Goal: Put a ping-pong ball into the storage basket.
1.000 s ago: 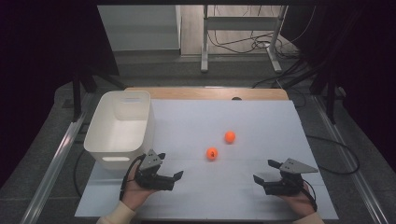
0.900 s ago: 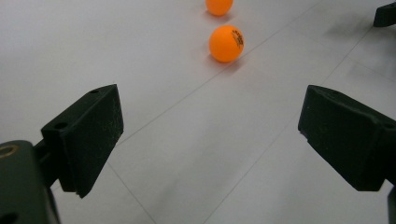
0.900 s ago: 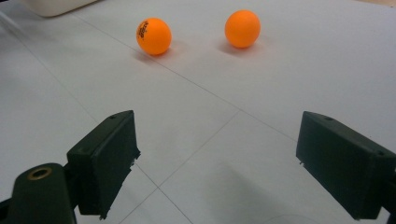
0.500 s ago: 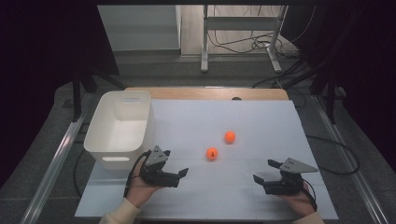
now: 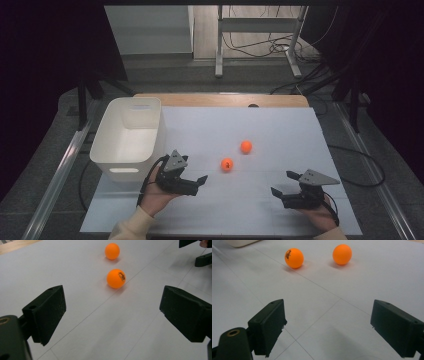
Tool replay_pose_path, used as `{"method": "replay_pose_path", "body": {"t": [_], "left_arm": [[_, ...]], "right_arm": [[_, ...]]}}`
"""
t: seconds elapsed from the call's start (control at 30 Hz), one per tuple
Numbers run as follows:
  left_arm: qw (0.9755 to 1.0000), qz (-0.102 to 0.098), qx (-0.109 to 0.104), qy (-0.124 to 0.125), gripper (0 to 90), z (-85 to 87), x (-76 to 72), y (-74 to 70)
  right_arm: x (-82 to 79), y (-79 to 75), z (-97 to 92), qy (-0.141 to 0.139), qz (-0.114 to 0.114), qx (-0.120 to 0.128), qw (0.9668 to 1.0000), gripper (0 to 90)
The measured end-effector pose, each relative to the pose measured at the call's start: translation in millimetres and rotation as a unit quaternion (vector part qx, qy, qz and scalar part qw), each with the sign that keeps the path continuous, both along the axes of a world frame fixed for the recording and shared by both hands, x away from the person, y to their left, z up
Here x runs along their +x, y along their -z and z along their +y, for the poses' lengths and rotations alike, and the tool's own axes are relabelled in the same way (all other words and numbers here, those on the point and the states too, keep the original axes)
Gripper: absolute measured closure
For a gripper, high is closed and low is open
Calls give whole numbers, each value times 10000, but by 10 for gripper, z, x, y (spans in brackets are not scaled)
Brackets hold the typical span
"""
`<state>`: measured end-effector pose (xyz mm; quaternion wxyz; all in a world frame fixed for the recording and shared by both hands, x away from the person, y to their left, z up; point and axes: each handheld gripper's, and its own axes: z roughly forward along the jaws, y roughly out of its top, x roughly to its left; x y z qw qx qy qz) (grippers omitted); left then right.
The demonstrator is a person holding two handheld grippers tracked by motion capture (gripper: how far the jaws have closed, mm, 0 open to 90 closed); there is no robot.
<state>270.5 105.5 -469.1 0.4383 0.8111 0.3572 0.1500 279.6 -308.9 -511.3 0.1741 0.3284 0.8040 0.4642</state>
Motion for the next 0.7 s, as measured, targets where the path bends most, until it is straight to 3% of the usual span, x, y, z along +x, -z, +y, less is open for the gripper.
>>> {"method": "replay_pose_path", "body": {"t": [0.37, 0.7], "left_arm": [[9999, 152, 3, -53, 76, -56, 107, 22], [9999, 157, -10, -61, 76, -111, 203, -14]], "right_arm": [[1, 2, 5, -20, -4, -11, 10000, 132], [3, 2, 7, -31, -7, -14, 10000, 133]]}}
